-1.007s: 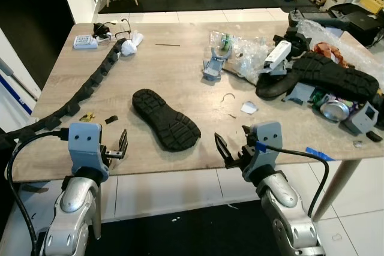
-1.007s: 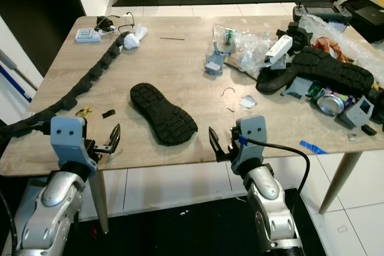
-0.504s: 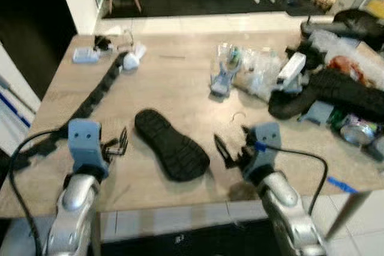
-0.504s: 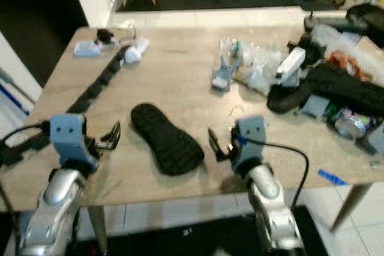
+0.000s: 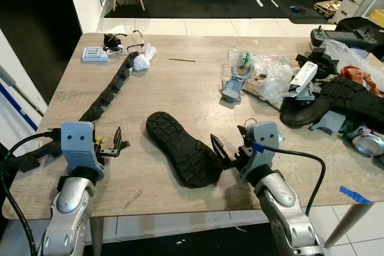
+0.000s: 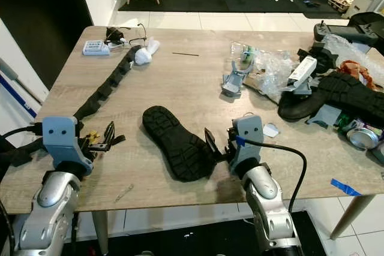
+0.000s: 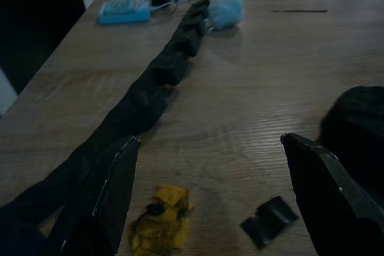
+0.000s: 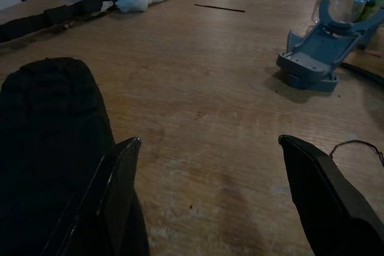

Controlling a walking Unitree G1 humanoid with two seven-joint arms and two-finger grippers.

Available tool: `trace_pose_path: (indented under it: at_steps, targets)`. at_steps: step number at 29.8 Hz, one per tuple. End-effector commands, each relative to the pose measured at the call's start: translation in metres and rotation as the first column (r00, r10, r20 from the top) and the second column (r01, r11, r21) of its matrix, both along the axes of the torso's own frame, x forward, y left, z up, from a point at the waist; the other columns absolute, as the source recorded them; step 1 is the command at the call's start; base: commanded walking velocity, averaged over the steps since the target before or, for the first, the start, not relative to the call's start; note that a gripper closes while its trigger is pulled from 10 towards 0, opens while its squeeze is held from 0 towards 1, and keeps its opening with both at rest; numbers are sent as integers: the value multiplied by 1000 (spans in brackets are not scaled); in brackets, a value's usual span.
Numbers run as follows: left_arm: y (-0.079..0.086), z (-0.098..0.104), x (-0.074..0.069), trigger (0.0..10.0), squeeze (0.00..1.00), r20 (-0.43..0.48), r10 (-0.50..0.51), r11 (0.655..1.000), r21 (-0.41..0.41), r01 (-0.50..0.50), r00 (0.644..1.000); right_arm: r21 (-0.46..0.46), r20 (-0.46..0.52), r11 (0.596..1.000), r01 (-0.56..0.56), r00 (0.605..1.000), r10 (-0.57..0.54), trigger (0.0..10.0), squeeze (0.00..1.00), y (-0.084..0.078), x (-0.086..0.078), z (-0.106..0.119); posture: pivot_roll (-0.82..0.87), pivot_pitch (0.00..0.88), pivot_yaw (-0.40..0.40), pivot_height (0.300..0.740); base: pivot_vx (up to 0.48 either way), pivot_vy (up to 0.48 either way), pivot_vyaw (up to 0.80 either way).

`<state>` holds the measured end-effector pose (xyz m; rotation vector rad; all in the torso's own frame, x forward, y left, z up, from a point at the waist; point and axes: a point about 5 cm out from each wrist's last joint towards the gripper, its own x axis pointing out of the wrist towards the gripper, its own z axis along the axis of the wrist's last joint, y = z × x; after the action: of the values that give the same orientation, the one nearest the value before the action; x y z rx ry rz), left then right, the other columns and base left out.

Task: Picking trash to rubbish bin

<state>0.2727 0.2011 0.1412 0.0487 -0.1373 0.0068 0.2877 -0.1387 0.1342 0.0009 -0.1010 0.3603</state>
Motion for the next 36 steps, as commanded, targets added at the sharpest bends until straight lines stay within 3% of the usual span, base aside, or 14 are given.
trace_pose_path:
  at_steps: [1,7,8,9,10,11,18,21,23,27,29,30,33,36]
  targets:
    - [0,-2,-3,10000,0,-8,-19,1000,18,20,1000,6,-17,1000,-15,1000,15,10000,0,2,-3,-3,12,129,-20,740,0,0,0]
    - [-11,1,-6,10000,0,-10,-159,987,13,159,987,-11,-40,991,-130,991,129,10000,0,13,-9,1,11,123,-18,740,0,0,0]
    - [-13,1,-7,10000,0,-16,-193,981,24,194,981,-23,-44,986,-165,986,164,10000,176,15,-10,2,11,123,-18,740,0,0,0]
    - [-15,1,-7,10000,0,-23,-221,974,33,222,975,-36,-45,979,-199,979,197,10000,176,18,-12,5,11,123,-18,740,0,0,0]
    - [-16,2,-7,10000,0,-28,-246,968,42,247,969,-52,-47,973,-227,973,224,10000,749,20,-13,7,12,121,-15,740,0,0,0]
    - [-17,2,-8,10000,0,-36,-266,962,50,267,963,-61,-46,966,-251,968,249,10000,1000,22,-14,9,12,120,-14,740,0,0,0]
    - [-21,-2,-8,10000,0,-77,-335,934,105,342,939,-84,-43,944,-319,948,317,10000,1000,28,-16,14,10,115,-6,740,0,0,0]
    - [-23,-3,-5,10000,0,-93,-345,927,122,355,934,-71,-65,910,-408,912,404,10000,1000,37,-19,11,11,118,-1,740,0,0,0]
    - [-22,-3,-2,10000,0,-99,-333,927,148,345,938,-67,-112,837,-543,838,535,10000,1000,50,-24,4,13,124,-1,740,0,0,0]
    - [-20,-2,0,10000,0,-98,-327,928,154,339,940,-97,-133,826,-555,830,542,10000,1000,56,-18,-1,18,130,-4,740,0,0,0]
    - [-19,-1,1,10000,0,-102,-317,930,162,330,943,-180,-160,821,-542,839,520,10000,4,56,-10,-7,18,130,-4,740,0,0,0]
    - [-19,-1,1,10000,0,-103,-308,932,167,322,946,-293,-194,793,-535,845,498,10000,0,55,-6,-12,23,135,-4,740,0,0,0]
    - [-19,-1,1,10000,0,-100,-307,934,161,320,946,-458,-236,734,-501,865,443,10000,0,47,2,-20,20,138,-2,740,0,0,0]
    - [-20,-1,2,10000,0,-99,-310,932,163,323,945,-500,-252,711,-494,869,427,10000,0,43,4,-23,19,139,-2,740,0,0,0]
